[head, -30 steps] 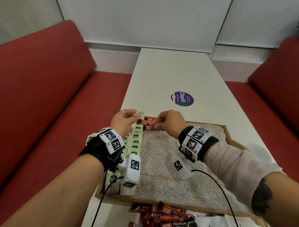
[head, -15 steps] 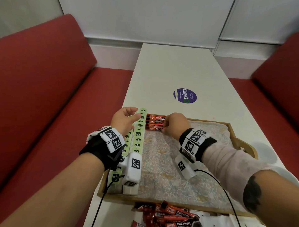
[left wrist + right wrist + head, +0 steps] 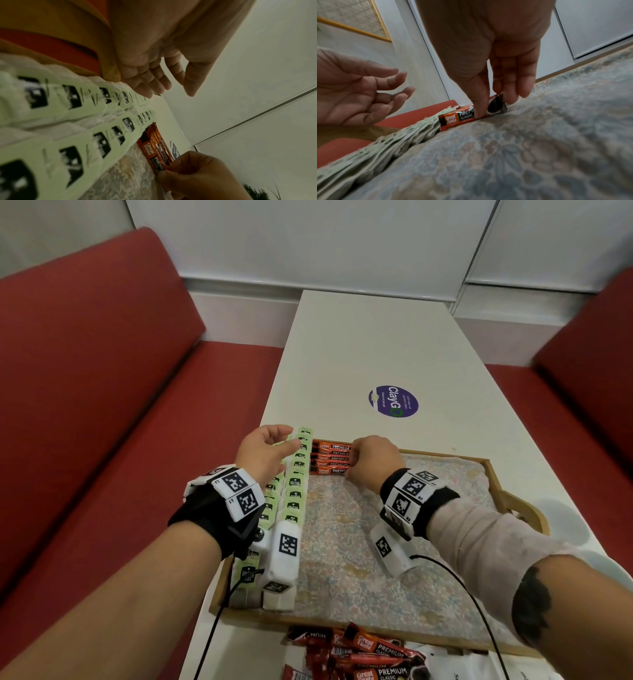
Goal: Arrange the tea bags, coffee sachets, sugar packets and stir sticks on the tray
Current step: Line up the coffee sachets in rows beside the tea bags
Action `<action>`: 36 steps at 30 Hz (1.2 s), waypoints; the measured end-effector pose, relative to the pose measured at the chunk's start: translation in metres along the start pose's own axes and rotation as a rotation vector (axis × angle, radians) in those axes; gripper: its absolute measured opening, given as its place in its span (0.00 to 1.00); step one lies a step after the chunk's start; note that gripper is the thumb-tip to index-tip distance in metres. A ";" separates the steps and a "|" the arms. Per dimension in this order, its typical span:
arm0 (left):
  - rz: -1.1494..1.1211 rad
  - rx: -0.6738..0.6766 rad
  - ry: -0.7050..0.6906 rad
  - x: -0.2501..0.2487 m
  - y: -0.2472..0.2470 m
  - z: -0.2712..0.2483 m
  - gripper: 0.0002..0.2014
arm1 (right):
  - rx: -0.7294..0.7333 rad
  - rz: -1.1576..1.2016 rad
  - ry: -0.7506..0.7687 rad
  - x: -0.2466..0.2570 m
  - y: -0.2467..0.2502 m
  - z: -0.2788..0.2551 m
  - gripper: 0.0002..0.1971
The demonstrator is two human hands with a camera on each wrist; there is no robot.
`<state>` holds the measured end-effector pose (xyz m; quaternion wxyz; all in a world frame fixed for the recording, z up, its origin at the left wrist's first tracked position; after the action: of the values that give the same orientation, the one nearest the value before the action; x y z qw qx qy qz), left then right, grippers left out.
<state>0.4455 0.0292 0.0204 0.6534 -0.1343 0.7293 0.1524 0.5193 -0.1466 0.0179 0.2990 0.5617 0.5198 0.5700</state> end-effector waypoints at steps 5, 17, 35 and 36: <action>-0.009 0.004 0.001 0.000 -0.003 -0.002 0.09 | 0.015 0.024 0.007 0.001 0.000 -0.003 0.12; -0.016 -0.003 0.010 0.000 -0.003 -0.003 0.10 | 0.006 0.039 -0.013 0.002 -0.002 0.000 0.13; 0.007 0.016 -0.003 -0.006 -0.013 -0.021 0.09 | -0.025 0.020 0.041 0.004 0.011 -0.019 0.16; 0.014 0.015 -0.006 -0.008 -0.013 -0.025 0.09 | -0.034 0.025 0.050 0.005 0.014 -0.024 0.16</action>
<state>0.4289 0.0074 0.0298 0.6555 -0.1237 0.7294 0.1516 0.4987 -0.1521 0.0363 0.2881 0.5486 0.5104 0.5963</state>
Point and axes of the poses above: each hand's wrist, its own z-axis towards the middle knuckle, its own y-axis out of the back of the hand, x = y × z, the point moved 9 cm from there along z, towards the middle knuckle, and after that the axes turned 6 degrees about -y, right-handed, at the moved point
